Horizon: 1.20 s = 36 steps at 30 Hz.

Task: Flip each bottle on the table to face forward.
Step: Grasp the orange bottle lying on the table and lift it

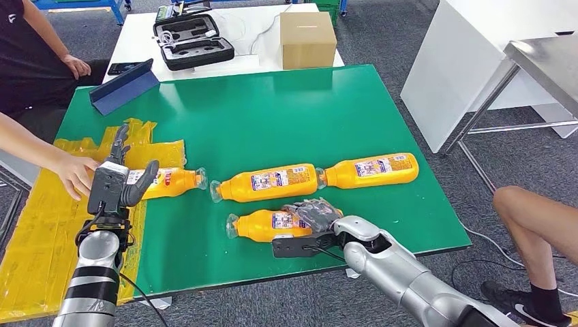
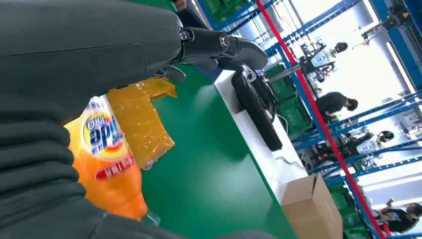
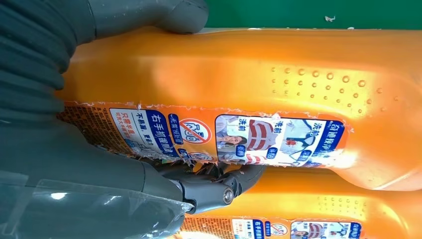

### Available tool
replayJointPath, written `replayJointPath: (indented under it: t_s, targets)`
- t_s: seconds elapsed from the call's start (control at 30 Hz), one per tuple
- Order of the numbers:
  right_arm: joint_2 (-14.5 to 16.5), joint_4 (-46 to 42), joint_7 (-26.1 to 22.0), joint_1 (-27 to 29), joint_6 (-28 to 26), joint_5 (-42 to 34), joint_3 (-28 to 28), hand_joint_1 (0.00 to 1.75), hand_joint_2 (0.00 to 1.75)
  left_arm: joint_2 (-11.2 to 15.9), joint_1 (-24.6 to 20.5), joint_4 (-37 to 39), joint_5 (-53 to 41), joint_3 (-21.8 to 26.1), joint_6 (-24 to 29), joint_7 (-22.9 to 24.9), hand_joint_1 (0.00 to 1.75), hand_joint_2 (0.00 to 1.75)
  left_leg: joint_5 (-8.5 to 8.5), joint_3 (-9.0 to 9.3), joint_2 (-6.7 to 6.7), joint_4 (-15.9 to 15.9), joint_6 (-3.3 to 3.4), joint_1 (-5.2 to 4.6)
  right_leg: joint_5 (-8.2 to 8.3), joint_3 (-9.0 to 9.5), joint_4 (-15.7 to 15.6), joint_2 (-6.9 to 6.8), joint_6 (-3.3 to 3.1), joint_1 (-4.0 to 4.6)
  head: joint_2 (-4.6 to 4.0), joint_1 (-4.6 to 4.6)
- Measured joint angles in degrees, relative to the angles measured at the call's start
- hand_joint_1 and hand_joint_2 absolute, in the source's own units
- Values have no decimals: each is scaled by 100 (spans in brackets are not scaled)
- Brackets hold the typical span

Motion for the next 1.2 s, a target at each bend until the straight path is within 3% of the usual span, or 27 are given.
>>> replayJointPath:
  t_s: [0.2,0.27,0.43,0.6,0.93,1.07,1.2]
  targets:
    - [45,-394,-196,63,-224,-660,-451,175,175,-10,279,21,2736,201,-2142,542,0,175,3,-19,5,-1,1,-6,18,-8,4,4,9,-3,0,0]
    - [50,-728,-200,35,-182,-955,-755,175,175,2,480,23,3179,231,-2466,547,0,175,4,-33,16,0,1,-8,26,-27,5,8,5,-4,0,2]
    - [159,-1451,-75,-228,-1,-1213,-1460,175,175,3,785,-102,3263,163,-2435,521,0,175,9,-53,25,1,0,-6,26,-50,5,10,-3,3,0,-1]
    - [417,-1666,-89,-418,1,-1254,-1774,175,175,0,857,-250,3269,-57,-2358,542,0,175,10,-73,25,0,1,-3,27,-69,7,10,-2,4,0,0]
    - [1280,-1154,39,-947,59,-1368,-1838,175,175,-96,823,-408,3186,-691,-2292,490,0,175,10,-77,27,0,1,-3,28,-75,7,11,-3,3,0,1]
    - [1694,-771,40,-982,54,-1296,-1677,175,175,-156,719,-408,3200,-877,-2291,490,0,175,11,-78,27,0,-1,0,27,-78,7,10,-4,4,0,0]
    - [1912,-551,39,-994,52,-1261,-1583,175,175,-181,677,-392,3315,-940,-2329,505,0,175,11,-81,27,0,-1,1,26,-80,7,11,-5,5,0,2]
